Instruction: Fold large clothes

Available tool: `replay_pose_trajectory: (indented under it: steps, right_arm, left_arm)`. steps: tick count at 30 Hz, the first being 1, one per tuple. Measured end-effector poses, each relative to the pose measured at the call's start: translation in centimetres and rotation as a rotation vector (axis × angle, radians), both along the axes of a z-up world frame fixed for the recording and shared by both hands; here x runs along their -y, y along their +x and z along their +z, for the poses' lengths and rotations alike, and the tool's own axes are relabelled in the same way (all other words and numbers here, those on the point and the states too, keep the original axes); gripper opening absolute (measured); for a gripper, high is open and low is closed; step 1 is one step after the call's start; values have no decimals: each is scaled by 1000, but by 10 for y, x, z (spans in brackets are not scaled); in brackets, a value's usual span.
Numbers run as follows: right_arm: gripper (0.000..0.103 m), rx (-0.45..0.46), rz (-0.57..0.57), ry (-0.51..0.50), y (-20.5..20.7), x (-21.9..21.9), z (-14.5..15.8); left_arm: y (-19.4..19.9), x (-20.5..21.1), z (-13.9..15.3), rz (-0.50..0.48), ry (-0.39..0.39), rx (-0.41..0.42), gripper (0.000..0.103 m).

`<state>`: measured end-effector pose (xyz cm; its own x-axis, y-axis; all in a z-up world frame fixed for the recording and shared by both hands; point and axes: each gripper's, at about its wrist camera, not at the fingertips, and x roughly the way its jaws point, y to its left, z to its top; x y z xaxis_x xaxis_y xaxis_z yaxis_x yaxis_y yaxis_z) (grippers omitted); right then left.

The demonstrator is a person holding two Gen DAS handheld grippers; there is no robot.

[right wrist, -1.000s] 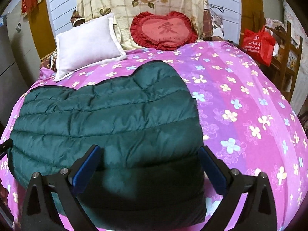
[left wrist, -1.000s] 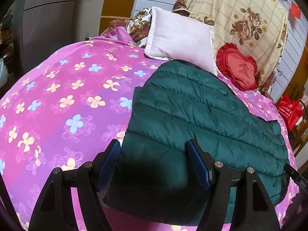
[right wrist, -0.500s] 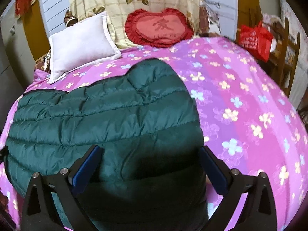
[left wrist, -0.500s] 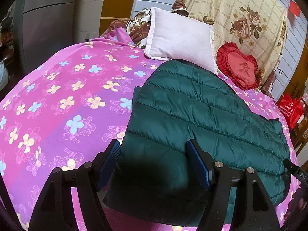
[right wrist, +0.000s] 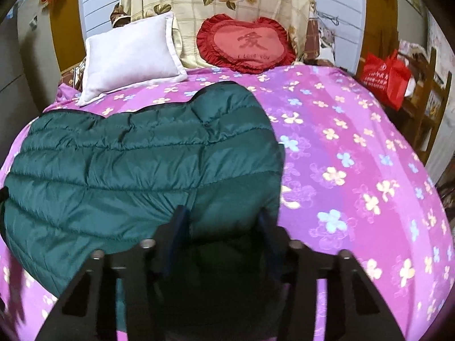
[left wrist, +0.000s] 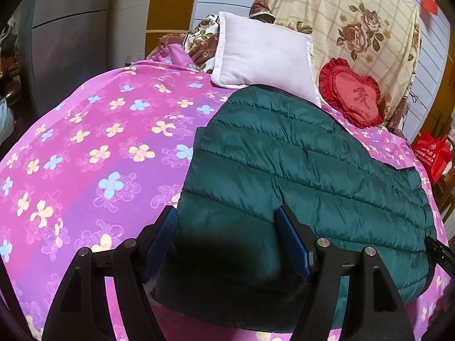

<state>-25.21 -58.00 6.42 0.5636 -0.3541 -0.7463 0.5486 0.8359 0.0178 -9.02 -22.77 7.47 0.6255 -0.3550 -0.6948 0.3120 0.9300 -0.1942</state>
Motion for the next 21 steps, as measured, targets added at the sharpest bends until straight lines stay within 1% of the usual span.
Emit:
replay_pose_trajectory:
  steps: [2, 4, 6, 7, 8, 9, 17, 21]
  right_arm:
    - [44, 3, 4, 7, -3, 1, 0]
    - [45, 31, -2, 22, -8, 3, 3]
    - [57, 60, -18, 63, -12, 6, 6]
    - [72, 81, -23, 97, -14, 7, 7]
    - [84, 103, -26, 121, -16, 7, 9]
    - [87, 114, -28, 121, -16, 5, 12]
    - [91, 75, 30, 45, 5, -16, 19]
    - [91, 70, 24, 45, 9, -19, 18]
  left_arm:
    - [-1, 0, 0, 0, 3, 3, 54]
    - [-1, 0, 0, -1, 4, 4, 54]
    - [-1, 1, 0, -3, 6, 6, 54]
    - [-1, 1, 0, -4, 7, 7, 54]
    - [-1, 1, 0, -4, 6, 6, 54]
    - [-2, 1, 0, -3, 5, 5, 54]
    - [-2, 0, 2, -8, -3, 8, 54]
    - [-2, 0, 2, -8, -3, 9, 54]
